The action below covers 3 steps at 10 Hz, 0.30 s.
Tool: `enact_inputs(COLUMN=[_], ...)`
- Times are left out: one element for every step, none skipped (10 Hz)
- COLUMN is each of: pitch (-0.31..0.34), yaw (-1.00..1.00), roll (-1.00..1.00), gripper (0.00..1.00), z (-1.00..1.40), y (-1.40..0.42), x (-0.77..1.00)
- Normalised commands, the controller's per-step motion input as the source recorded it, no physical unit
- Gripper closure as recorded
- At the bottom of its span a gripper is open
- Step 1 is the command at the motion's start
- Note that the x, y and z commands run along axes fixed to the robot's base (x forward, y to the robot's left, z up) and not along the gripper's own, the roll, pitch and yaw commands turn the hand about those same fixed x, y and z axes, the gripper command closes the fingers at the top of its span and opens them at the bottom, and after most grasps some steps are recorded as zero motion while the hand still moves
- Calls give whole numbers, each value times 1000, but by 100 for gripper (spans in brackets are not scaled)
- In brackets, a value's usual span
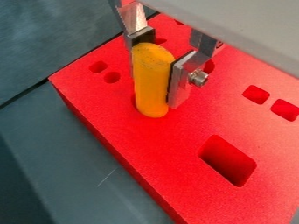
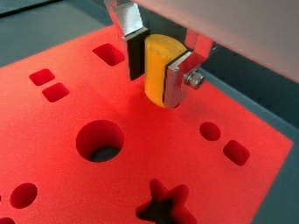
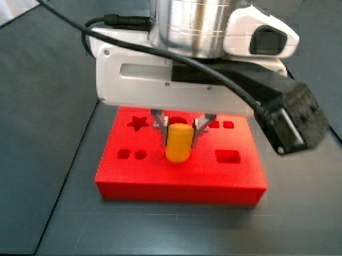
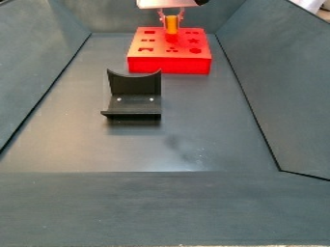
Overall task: Pick up the oval object. Move up. Place the oval object on the fixture. Regrasp the oval object. Move to above the board. Insert the oval object.
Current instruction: Insert the oval object.
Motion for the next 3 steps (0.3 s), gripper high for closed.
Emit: enact_inputs(pitch=[0,-7,0], yaw=[0,0,0], roll=[9,0,0], gripper=[100,100,100], z=[0,0,0], y=[0,0,0], x=[0,0,0])
